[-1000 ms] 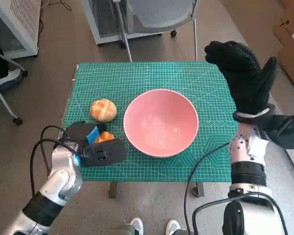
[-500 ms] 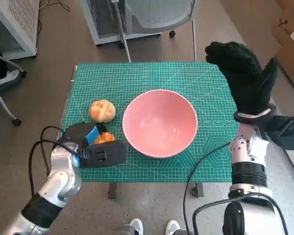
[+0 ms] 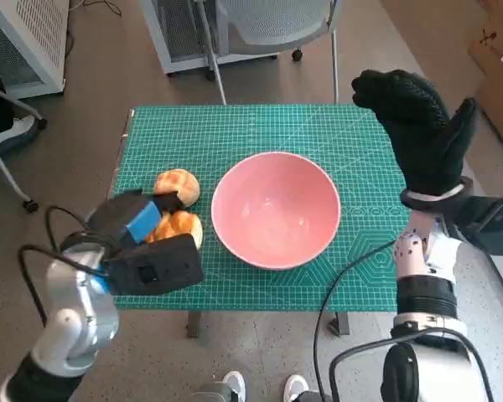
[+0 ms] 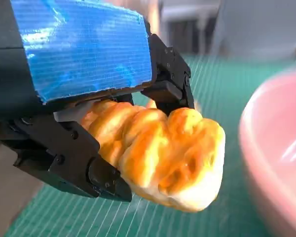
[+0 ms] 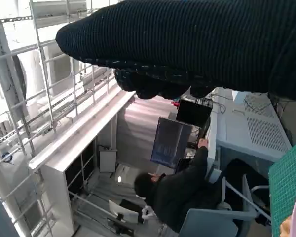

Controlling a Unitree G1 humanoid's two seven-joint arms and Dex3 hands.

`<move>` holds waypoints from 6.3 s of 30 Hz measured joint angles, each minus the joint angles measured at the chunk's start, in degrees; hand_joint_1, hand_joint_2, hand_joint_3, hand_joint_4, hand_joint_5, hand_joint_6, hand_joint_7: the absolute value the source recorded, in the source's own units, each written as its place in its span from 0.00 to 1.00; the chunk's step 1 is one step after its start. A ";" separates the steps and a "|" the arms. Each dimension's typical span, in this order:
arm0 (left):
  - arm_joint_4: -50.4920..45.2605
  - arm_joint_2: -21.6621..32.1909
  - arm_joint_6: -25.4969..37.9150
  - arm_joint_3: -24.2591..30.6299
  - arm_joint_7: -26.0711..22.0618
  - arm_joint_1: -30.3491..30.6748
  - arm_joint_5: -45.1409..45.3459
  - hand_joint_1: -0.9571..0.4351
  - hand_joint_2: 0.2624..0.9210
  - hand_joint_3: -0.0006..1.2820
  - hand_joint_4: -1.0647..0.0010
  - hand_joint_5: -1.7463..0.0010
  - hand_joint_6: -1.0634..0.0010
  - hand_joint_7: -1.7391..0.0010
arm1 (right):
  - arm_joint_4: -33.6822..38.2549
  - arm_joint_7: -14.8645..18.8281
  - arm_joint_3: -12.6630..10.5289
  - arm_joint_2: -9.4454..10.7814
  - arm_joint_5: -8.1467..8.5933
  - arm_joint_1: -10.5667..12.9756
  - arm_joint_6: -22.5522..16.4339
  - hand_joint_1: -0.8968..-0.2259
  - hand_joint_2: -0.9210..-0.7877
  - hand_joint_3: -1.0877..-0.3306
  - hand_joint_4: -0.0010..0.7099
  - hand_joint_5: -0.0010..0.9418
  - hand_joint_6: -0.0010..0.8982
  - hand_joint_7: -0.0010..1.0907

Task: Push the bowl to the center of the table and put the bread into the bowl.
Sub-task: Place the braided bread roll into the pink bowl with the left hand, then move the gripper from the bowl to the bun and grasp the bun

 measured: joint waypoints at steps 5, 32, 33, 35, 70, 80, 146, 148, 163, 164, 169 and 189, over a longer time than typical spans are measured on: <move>-5.02 -0.66 -0.83 2.16 -0.07 -0.71 -0.19 0.69 0.93 0.03 0.22 0.40 0.27 0.44 | 0.24 0.03 -0.08 0.00 0.22 0.00 0.00 0.40 0.00 0.43 0.45 0.00 0.46 0.00; 9.97 -14.68 -18.22 -5.37 10.03 -18.35 -0.89 0.69 0.96 0.01 0.22 0.40 0.32 0.41 | 0.06 0.53 -0.22 -0.53 0.38 0.10 0.02 0.41 0.00 0.38 0.44 0.00 0.45 0.00; 11.46 -15.30 -18.63 -5.88 10.43 -19.08 -0.89 0.69 0.97 0.01 0.22 0.40 0.33 0.41 | -0.12 0.52 -0.22 -0.55 0.38 0.10 0.02 0.41 0.00 0.38 0.43 0.00 0.45 0.00; 15.04 -16.65 -19.72 -6.78 11.45 -20.61 -1.01 0.69 0.97 0.01 0.22 0.40 0.33 0.41 | -0.44 0.52 -0.22 -0.69 0.38 0.15 0.00 0.40 0.00 0.38 0.43 0.00 0.44 0.00; 52.39 -21.33 -32.41 -11.51 23.67 -28.05 -4.14 0.60 1.00 0.15 0.47 0.41 0.54 0.26 | -6.10 -2.45 -0.10 -1.22 0.49 3.22 1.60 0.39 0.00 0.41 0.42 0.00 0.45 0.00; 52.52 -20.27 -35.60 -11.31 25.60 -27.99 -5.84 0.44 0.77 0.02 0.87 0.98 0.70 0.94 | -5.34 -2.37 0.24 -1.20 0.51 3.17 1.65 0.37 0.00 0.42 0.42 0.00 0.45 0.00; 47.84 8.00 -56.79 5.79 25.76 -15.48 -15.61 0.31 0.73 0.00 0.88 1.00 0.68 1.00 | -0.80 0.03 0.28 -1.62 1.53 0.76 1.27 0.38 0.00 0.44 0.43 0.00 0.47 0.01; 48.82 7.84 -56.44 5.70 25.61 -15.53 -15.69 0.31 0.74 0.00 0.88 1.00 0.69 1.00 | -0.61 0.08 0.28 -1.63 1.53 0.73 1.08 0.38 0.00 0.44 0.43 0.00 0.47 0.01; 58.05 2.67 -53.25 2.01 25.85 -18.69 -14.66 0.31 0.75 0.00 0.89 1.00 0.73 1.00 | -0.31 0.73 0.23 -1.71 1.59 0.61 1.06 0.37 0.00 0.43 0.43 0.00 0.47 0.01; 59.67 2.20 -53.18 1.47 26.20 -19.36 -14.41 0.31 0.76 0.00 0.89 1.00 0.73 1.00 | -0.34 0.81 0.22 -1.74 1.60 0.61 1.09 0.37 0.00 0.43 0.43 0.00 0.47 0.01; 67.17 0.19 -52.99 -1.16 28.28 -22.50 -12.54 0.30 0.76 0.00 0.90 1.00 0.74 1.00 | -0.42 1.17 0.13 -1.83 1.61 0.57 1.28 0.37 0.00 0.43 0.43 0.00 0.47 0.01; 88.53 -7.94 -50.84 -8.62 32.81 -32.26 -10.48 0.36 0.79 0.00 0.90 1.00 0.75 1.00 | -1.85 1.21 -0.16 -2.24 1.60 0.56 2.21 0.36 0.00 0.43 0.44 0.00 0.47 0.00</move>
